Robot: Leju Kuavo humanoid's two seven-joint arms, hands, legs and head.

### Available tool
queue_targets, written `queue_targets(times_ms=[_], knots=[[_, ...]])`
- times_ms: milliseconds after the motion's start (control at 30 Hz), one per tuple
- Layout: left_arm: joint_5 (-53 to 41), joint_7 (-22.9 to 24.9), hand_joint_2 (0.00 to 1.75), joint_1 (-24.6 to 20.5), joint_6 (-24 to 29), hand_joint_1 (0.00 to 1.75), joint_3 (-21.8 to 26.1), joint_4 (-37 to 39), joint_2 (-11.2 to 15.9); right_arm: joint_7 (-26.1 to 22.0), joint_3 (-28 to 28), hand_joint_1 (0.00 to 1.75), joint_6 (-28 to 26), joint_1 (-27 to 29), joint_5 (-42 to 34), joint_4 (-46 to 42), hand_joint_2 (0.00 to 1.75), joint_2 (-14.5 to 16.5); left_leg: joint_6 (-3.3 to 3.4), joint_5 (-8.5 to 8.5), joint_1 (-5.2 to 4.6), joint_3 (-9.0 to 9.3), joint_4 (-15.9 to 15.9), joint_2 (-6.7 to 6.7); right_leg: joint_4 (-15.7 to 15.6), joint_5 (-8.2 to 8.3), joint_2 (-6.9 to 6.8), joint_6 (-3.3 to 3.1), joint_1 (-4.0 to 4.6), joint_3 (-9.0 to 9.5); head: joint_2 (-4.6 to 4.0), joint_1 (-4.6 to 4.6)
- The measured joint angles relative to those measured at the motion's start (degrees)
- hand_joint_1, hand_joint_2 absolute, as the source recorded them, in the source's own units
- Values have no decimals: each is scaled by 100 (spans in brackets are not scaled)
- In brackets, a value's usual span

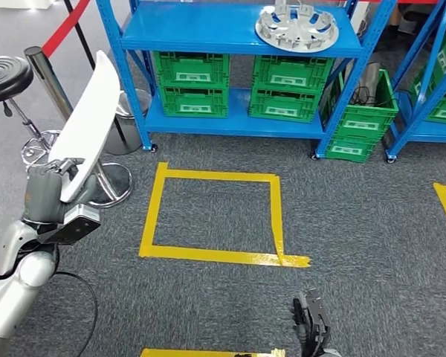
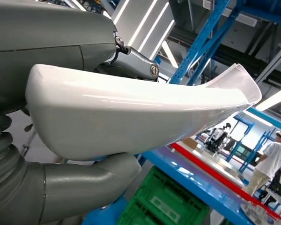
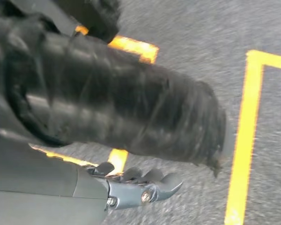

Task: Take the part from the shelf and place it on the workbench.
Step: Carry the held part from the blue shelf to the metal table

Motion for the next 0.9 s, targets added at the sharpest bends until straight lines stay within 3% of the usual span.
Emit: queue_targets(times_ms=[67, 100, 133, 200, 233, 267, 333, 367, 467, 500, 533, 567, 633, 700, 833, 900], knots=[[15, -3, 175, 2, -27, 175, -2, 0, -8, 6, 0, 0, -1, -3, -14, 1, 0, 0, -32, 165, 5, -219, 9, 0, 152, 290, 0, 26, -22, 189, 0, 1], [32, -7, 175, 0, -43, 175, -3, 0, -13, 9, 0, 0, -1, -9, -24, 1, 0, 0, -56, 239, 8, -320, 14, 0, -47, 474, 0, 29, -31, 413, 0, 1], [49, -9, 175, -6, -55, 175, -3, 0, -17, 10, 0, 0, 2, -19, -31, 1, 0, 0, -86, 303, 8, -402, 21, -1, -411, 525, 0, 21, -35, 731, 0, 1], [72, -13, 175, -42, -68, 175, -6, 1, -25, 14, 0, 0, 3, -42, -43, -2, 0, 0, -158, 420, 1, -494, 40, 0, -1313, 304, 2, -23, -24, 1379, 0, -3], [73, -15, 175, -71, -78, 175, -10, 1, -29, 17, 0, 0, 2, -48, -52, -3, 0, 0, -197, 479, 3, -509, 36, 3, -1605, 172, 1, -54, -7, 1555, 0, -3], [73, -17, 175, -99, -91, 175, -15, 2, -33, 27, 0, 0, -4, -48, -63, -2, 0, 0, -238, 540, 11, -514, 23, 6, -1755, 128, 0, -93, 9, 1607, 0, -4], [73, -23, 175, -132, -123, 175, -25, 7, -38, 49, -1, 0, -20, -41, -85, 4, 0, 1, -312, 526, 41, -542, 31, 1, -1759, 215, -13, -189, 12, 1538, 0, -3], [73, -26, 175, -140, -135, 175, -27, 11, -37, 60, -2, 0, -33, -41, -92, 7, 0, 1, -340, 375, 49, -584, 144, -6, -1765, 275, -19, -242, 7, 1515, 0, -12], [74, -30, 175, -187, -153, 175, -41, 34, -38, 67, -10, 0, -59, -41, -112, 9, 0, 0, -388, -371, 53, -858, 1139, -20, -1749, 436, -24, -332, 23, 1389, 0, -28], [74, -30, 175, -201, -156, 175, -51, 45, -41, 69, -11, 0, -61, -36, -117, 12, 0, 0, -395, -496, 51, -924, 1468, -21, -1732, 474, -22, -338, 33, 1329, 0, -27], [74, -30, 175, -211, -160, 175, -62, 55, -45, 73, -11, 0, -61, -31, -119, 15, 0, 0, -393, -504, 49, -912, 1624, -22, -1710, 498, -19, -338, 41, 1272, 0, -28], [73, -30, 175, -218, -161, 175, -70, 62, -49, 77, -11, 0, -62, -27, -122, 18, 0, 0, -382, -426, 47, -814, 1573, -23, -1683, 512, -16, -336, 46, 1225, 0, -28], [73, -33, 175, -249, -162, 175, -76, 68, -54, 80, -11, 0, -65, -30, -124, 20, 0, 1, -317, -178, 33, -372, 929, -27, -1622, 519, -13, -327, 53, 1156, 0, -27], [73, -39, 175, -296, -162, 175, -77, 70, -55, 80, -11, 0, -67, -42, -125, 20, 0, 4, -242, -68, 3, -24, 338, -29, -1571, 525, -14, -291, 69, 1097, 0, -24], [73, -45, 175, -358, -162, 175, -79, 74, -64, 80, -11, 0, -69, -44, -127, 21, 0, 5, -130, -67, 6, 30, 86, -20, -1517, 518, -14, -164, 73, 994, 0, -29], [73, -46, 175, -374, -162, 175, -82, 76, -73, 79, -11, 0, -72, -49, -126, 21, 0, 3, -69, -14, 45, 18, 16, -7, -1194, 292, -3, -96, 68, 818, 0, -10]])
